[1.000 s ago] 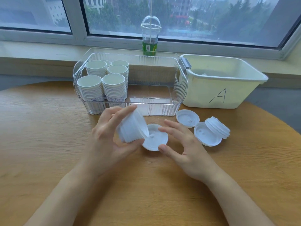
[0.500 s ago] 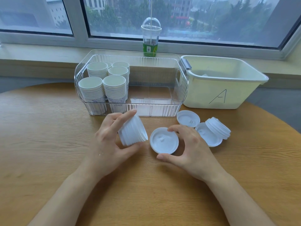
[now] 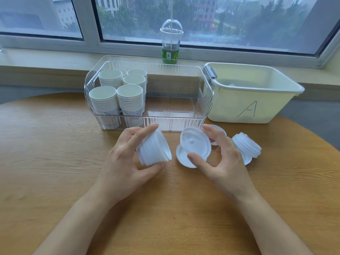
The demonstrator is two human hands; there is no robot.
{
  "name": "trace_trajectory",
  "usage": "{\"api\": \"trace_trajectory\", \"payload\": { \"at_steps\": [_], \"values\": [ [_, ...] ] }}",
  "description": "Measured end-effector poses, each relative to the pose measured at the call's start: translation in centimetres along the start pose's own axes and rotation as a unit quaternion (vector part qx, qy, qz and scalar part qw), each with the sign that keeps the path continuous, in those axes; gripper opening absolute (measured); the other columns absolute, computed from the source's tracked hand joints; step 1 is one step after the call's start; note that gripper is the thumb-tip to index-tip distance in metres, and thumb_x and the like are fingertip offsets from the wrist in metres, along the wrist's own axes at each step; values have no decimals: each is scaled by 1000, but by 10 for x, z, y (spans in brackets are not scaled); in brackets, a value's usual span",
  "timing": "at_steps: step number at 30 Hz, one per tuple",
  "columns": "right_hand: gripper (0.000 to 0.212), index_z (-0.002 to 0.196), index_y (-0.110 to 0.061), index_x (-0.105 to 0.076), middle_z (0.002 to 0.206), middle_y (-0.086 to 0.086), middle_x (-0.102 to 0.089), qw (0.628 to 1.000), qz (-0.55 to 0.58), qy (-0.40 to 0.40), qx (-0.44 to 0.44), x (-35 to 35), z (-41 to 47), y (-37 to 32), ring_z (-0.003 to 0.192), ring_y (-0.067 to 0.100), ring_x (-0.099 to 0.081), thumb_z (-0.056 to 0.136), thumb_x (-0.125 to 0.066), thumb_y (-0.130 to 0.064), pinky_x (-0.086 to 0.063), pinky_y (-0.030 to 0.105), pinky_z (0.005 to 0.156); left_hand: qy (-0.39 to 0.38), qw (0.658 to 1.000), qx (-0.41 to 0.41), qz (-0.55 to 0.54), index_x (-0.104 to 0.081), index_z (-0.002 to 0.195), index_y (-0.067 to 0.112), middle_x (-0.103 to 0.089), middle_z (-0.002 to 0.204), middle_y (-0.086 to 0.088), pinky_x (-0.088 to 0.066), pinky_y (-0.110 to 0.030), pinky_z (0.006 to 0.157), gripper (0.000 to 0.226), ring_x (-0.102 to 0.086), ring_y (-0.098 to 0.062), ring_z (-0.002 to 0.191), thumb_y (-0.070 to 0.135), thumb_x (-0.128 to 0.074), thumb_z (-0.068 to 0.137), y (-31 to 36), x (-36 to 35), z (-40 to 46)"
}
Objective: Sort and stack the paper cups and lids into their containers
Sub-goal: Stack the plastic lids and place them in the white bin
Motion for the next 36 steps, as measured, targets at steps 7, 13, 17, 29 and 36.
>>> {"api": "trace_trajectory", "payload": {
  "at_steps": [7, 13, 17, 29, 36],
  "values": [
    [69, 146, -39, -49, 147, -13, -58, 984, 147, -94, 25, -15, -7, -17, 138, 19, -52, 85, -80, -39, -43, 35, 102, -28, 998, -46, -36, -53, 150, 28, -58, 139, 8, -44, -22, 104, 81, -57, -16, 132, 47, -86, 78, 26, -6, -1],
    [76, 153, -37, -41, 154, -11, -53, 980, 139, -136, 43, -20, -11, -23, 146, 20, -47, 87, -78, -37, -42, 36, 105, -42, 996, -60, -53, -53, 150, 27, -58, 140, 8, -45, -24, 106, 83, -56, -17, 134, 42, -90, 77, 34, -8, -3],
    [78, 155, -35, -39, 153, -16, -53, 978, 132, -152, 51, -18, -12, -25, 147, 16, -46, 88, -79, -34, -43, 39, 106, -43, 995, -66, -62, -53, 150, 26, -58, 142, 8, -48, -27, 101, 85, -56, -18, 134, 43, -91, 77, 36, -7, -3],
    [87, 156, -35, -40, 153, -19, -53, 974, 153, -163, 31, -27, -13, -24, 143, 12, -51, 83, -86, -35, -46, 41, 111, -54, 992, -78, -79, -49, 154, 35, -54, 146, 11, -48, -29, 104, 89, -52, -18, 140, 57, -87, 77, 35, -10, -5],
    [79, 155, -35, -37, 145, -11, -60, 937, 290, -190, -34, -37, -16, -28, 134, 18, -60, 89, -77, -19, -56, 44, 104, -12, 986, -18, -163, -50, 147, 33, -63, 140, 5, -53, -46, 103, 86, -62, -26, 128, 42, -94, 73, 30, -13, -6]
  ]
}}
Point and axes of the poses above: each hand's wrist, its own z-axis towards the middle knuckle, its own x-axis out of the back of the hand, y = z × x, the point moved 6 cm from there along z, towards the middle knuckle
